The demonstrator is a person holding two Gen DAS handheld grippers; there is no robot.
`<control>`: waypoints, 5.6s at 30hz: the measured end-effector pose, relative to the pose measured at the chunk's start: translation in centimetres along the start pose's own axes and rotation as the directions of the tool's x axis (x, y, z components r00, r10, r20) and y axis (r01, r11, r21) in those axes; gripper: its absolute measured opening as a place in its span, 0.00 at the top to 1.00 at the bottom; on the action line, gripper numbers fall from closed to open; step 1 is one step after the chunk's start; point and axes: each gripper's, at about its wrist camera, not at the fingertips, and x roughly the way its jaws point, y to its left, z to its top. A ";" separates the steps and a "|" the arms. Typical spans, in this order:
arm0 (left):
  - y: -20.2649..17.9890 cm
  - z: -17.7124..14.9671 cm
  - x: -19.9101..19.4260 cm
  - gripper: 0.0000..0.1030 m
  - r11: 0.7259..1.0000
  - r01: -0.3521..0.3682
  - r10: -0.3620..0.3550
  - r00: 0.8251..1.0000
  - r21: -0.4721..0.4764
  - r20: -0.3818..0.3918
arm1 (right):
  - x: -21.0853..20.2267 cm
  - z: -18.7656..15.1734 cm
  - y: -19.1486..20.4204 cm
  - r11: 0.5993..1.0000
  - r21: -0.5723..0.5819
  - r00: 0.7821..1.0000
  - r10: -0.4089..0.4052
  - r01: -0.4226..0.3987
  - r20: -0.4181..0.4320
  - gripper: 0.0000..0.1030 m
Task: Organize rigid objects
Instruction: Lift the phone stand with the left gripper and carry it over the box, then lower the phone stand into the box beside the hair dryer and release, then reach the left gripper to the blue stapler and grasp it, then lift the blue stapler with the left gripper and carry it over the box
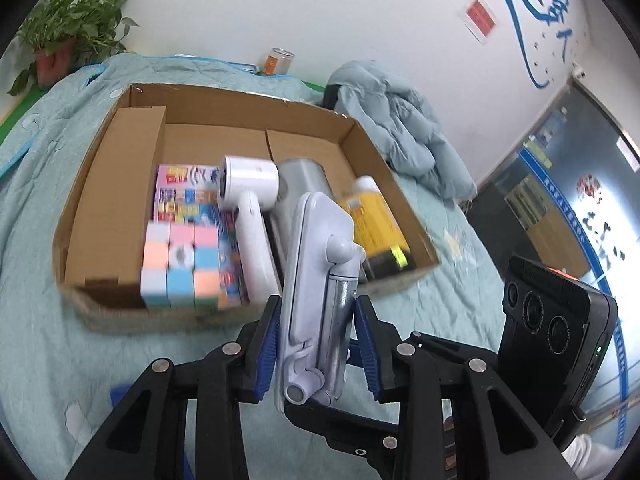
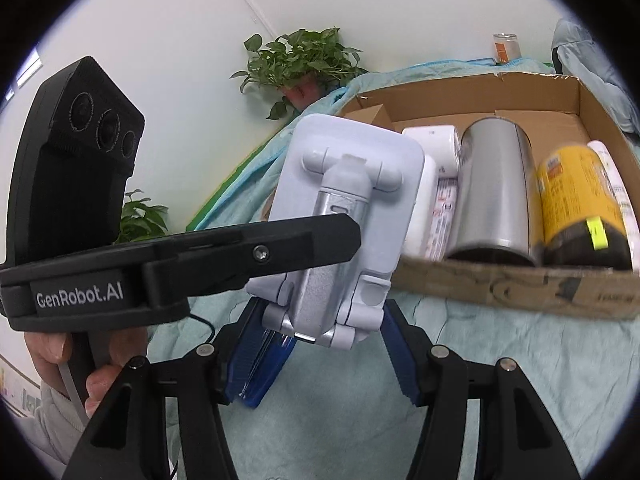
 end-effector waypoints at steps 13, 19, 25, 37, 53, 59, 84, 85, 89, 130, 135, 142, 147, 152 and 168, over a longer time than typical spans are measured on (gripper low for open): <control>3.6 5.6 6.3 0.84 0.990 -0.037 0.029 0.998 -0.138 -0.056 | 2.5 5.4 -4.2 0.994 0.106 0.998 -0.030 0.036 -0.059 0.45; 4.2 5.0 6.5 0.84 0.984 -0.052 0.045 0.998 -0.169 -0.042 | 1.9 4.5 -4.7 0.989 0.138 0.999 -0.043 0.044 -0.014 0.45; 3.9 3.8 4.3 0.38 0.981 -0.069 0.077 0.996 -0.184 0.036 | 0.9 3.0 -3.0 0.989 0.077 0.992 -0.128 0.127 0.016 0.42; 3.2 0.0 -0.1 0.34 0.986 -0.130 0.143 0.982 -0.104 0.126 | 2.6 3.4 -2.8 0.974 0.000 0.973 -0.227 0.227 0.045 0.62; 5.2 -7.2 -5.6 0.01 0.925 -0.380 0.363 0.901 0.029 0.237 | -0.4 -2.2 -1.7 0.945 0.023 0.939 -0.327 0.326 0.108 0.12; 11.4 -10.4 -4.9 0.01 0.955 -0.276 0.283 0.958 -0.107 0.052 | 2.0 -5.3 0.5 0.985 -0.046 0.986 -0.167 0.166 -0.022 0.12; 4.4 -15.1 4.0 0.13 0.976 -0.190 0.157 0.952 -0.105 -0.264 | 0.2 -11.4 -0.2 0.994 0.036 0.987 -0.100 0.105 -0.128 0.12; 3.9 -15.1 4.3 0.13 0.977 -0.171 0.132 0.954 -0.125 -0.268 | -0.1 -11.6 -0.4 0.993 0.041 0.987 -0.105 0.110 -0.123 0.12; 0.9 -15.0 6.0 0.13 0.983 -0.051 -0.001 0.959 -0.175 -0.285 | -1.8 -12.3 -1.4 0.988 0.053 0.984 -0.139 0.145 -0.109 0.12; 3.9 -17.5 5.4 0.19 0.943 0.001 -0.072 0.977 -0.333 -0.202 | 0.2 -11.8 0.7 0.963 -0.026 0.955 -0.271 0.269 -0.121 0.57; 4.1 -17.3 5.5 0.20 0.941 0.002 -0.073 0.978 -0.339 -0.197 | 1.1 -11.8 0.1 0.969 0.008 0.962 -0.245 0.248 -0.123 0.58; 3.8 -17.0 5.9 0.46 0.942 0.045 -0.115 0.975 -0.334 -0.192 | -0.3 -10.8 -2.8 0.971 0.198 0.983 -0.101 0.131 -0.157 0.61; 2.6 -16.6 5.6 0.51 0.965 0.032 -0.080 0.981 -0.259 -0.178 | -0.5 -10.6 -2.0 0.978 0.176 0.985 -0.087 0.114 -0.152 0.76; 2.8 -16.5 5.3 0.52 0.963 0.043 -0.088 0.983 -0.267 -0.160 | 0.1 -10.3 -0.8 0.983 0.131 0.984 -0.111 0.129 -0.137 0.76; 0.3 -8.4 -2.3 0.52 0.990 0.082 -0.078 0.996 -0.117 0.042 | -3.5 -3.9 2.8 0.988 -0.029 0.985 -0.151 0.154 0.086 0.76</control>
